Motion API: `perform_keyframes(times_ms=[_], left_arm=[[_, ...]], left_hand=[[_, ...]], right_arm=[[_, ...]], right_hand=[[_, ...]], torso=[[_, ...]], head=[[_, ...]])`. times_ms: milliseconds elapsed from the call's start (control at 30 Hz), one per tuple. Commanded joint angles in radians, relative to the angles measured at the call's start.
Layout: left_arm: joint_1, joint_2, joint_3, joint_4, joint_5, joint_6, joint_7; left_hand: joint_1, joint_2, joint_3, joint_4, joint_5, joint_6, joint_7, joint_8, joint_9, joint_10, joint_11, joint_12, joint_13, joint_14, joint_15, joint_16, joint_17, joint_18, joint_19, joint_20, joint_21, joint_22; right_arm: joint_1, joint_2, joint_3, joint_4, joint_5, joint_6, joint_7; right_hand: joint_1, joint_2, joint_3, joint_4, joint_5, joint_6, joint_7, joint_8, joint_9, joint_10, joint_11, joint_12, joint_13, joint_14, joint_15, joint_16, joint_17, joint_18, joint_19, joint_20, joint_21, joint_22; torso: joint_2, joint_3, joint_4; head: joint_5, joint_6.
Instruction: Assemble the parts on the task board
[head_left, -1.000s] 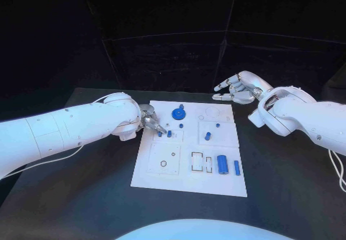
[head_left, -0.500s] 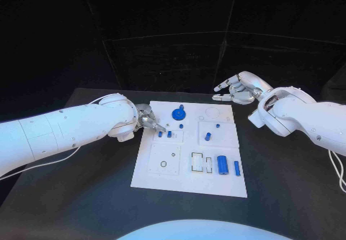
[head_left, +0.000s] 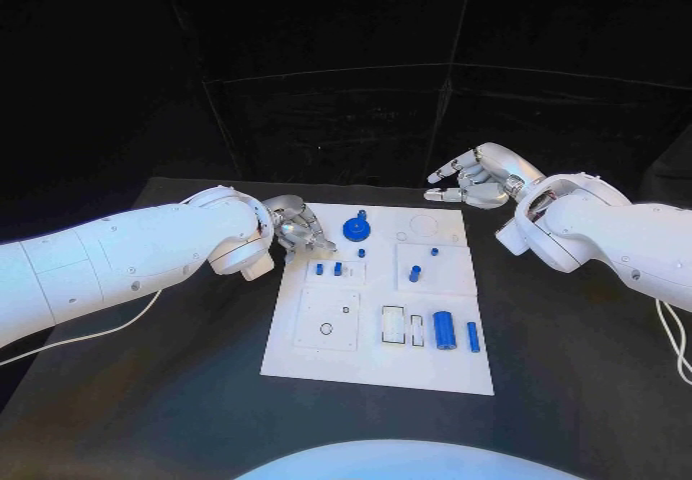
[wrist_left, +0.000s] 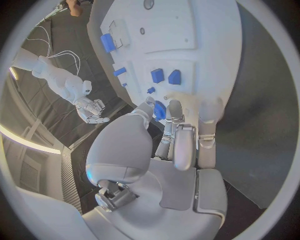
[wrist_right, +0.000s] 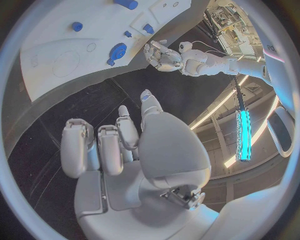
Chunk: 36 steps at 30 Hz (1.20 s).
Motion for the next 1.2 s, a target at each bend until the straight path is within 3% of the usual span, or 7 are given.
perform_keyframes(times_ms=[33,200,233,333,667,933,1200], left_arm=[[0.003,0.019,0.000,-0.006,-0.007,-0.095,0.228],[0.001,0.054,-0.006,-0.024,-0.155,-0.169,0.345],[0.001,0.062,-0.008,-0.029,-0.188,-0.178,0.360],[0.001,0.084,-0.021,-0.048,-0.277,-0.191,0.390],[-0.006,0.167,-0.055,-0.133,-0.458,-0.126,0.380],[-0.014,0.209,-0.063,-0.173,-0.501,-0.080,0.366],[-0.020,0.230,-0.065,-0.201,-0.520,-0.051,0.342]], left_hand=[[0.085,-0.007,0.038,-0.049,0.004,-0.001,0.010,-0.029,-0.033,-0.061,0.014,-0.085,-0.059,-0.099,0.015,-0.147,-0.142,0.011,-0.046,0.015,-0.076,-0.057],[0.144,-0.046,0.100,-0.103,0.000,0.069,0.013,-0.121,-0.138,-0.024,0.021,-0.191,-0.171,-0.112,0.021,-0.199,-0.201,0.021,-0.033,0.028,-0.134,-0.102],[0.130,-0.069,0.125,-0.112,0.005,0.108,0.016,-0.173,-0.196,0.005,0.037,-0.245,-0.232,-0.100,0.024,-0.204,-0.218,0.020,-0.012,0.027,-0.147,-0.115],[0.133,-0.081,0.156,-0.132,-0.002,0.145,0.013,-0.215,-0.245,0.025,0.026,-0.287,-0.286,-0.086,0.022,-0.196,-0.223,0.019,0.005,0.027,-0.160,-0.126],[0.109,-0.107,0.155,-0.141,-0.002,0.161,0.017,-0.279,-0.310,-0.028,0.038,-0.374,-0.371,0.014,0.031,-0.054,-0.100,0.019,0.071,0.032,-0.144,-0.125],[0.105,-0.100,0.149,-0.142,-0.003,0.202,0.011,-0.307,-0.347,-0.001,0.034,-0.403,-0.422,0.104,0.024,0.092,0.050,-0.005,0.177,0.026,0.011,0.019],[0.107,-0.093,0.155,-0.145,-0.003,0.220,0.009,-0.322,-0.364,0.018,0.032,-0.420,-0.447,0.116,0.021,0.104,0.053,-0.018,0.211,0.022,0.082,0.091]], right_arm=[[0.002,0.002,0.001,0.000,0.000,0.000,0.003],[0.002,0.005,0.001,0.000,0.000,0.001,0.003],[0.002,0.005,0.001,0.000,0.000,0.001,0.003],[0.002,0.007,0.001,0.000,0.000,0.001,0.004],[0.002,0.013,0.001,0.000,0.000,0.002,0.005],[0.002,0.017,0.001,-0.001,0.000,0.002,0.006],[0.002,0.019,0.001,-0.001,0.000,0.003,0.006]], right_hand=[[-0.003,0.007,-0.004,0.000,0.006,0.000,0.000,0.005,-0.001,-0.004,0.000,-0.002,0.000,0.064,-0.008,-0.003,0.075,0.006,-0.006,0.001,-0.007,0.000],[-0.002,0.007,-0.004,0.000,0.007,0.000,0.000,0.005,-0.001,-0.003,-0.001,-0.001,0.001,0.064,-0.008,-0.003,0.075,0.006,-0.006,0.001,-0.007,0.000],[-0.002,0.007,-0.004,0.000,0.007,0.000,0.000,0.005,-0.001,-0.003,-0.001,-0.001,0.001,0.064,-0.008,-0.003,0.075,0.006,-0.006,0.001,-0.007,0.000],[-0.002,0.007,-0.004,0.000,0.007,0.000,0.000,0.005,-0.001,-0.003,-0.001,-0.001,0.001,0.064,-0.008,-0.003,0.075,0.006,-0.006,0.001,-0.007,0.000],[-0.002,0.007,-0.004,0.000,0.007,0.000,0.000,0.005,-0.001,-0.003,-0.001,-0.001,0.001,0.064,-0.008,-0.003,0.075,0.006,-0.006,0.001,-0.007,0.000],[-0.002,0.007,-0.004,0.000,0.007,0.000,0.000,0.005,-0.001,-0.003,-0.001,-0.001,0.001,0.064,-0.008,-0.003,0.075,0.006,-0.006,0.001,-0.007,0.000],[-0.001,0.009,-0.004,-0.001,0.009,0.000,0.000,0.005,-0.001,-0.004,-0.001,-0.002,0.000,0.064,-0.008,-0.004,0.074,0.006,-0.006,0.001,-0.007,-0.001]], torso=[[0.001,0.0001,-0.0014],[0.001,-0.0002,-0.0024],[0.000,0.0002,-0.0028],[0.001,0.0004,-0.0023],[0.001,-0.0010,-0.0022],[0.001,-0.0001,-0.0019],[0.000,-0.0001,-0.0019]], head=[[-0.004,0.005],[-0.008,0.009],[-0.008,0.009],[-0.009,0.012],[-0.014,0.016],[-0.018,0.016],[-0.019,0.015]])
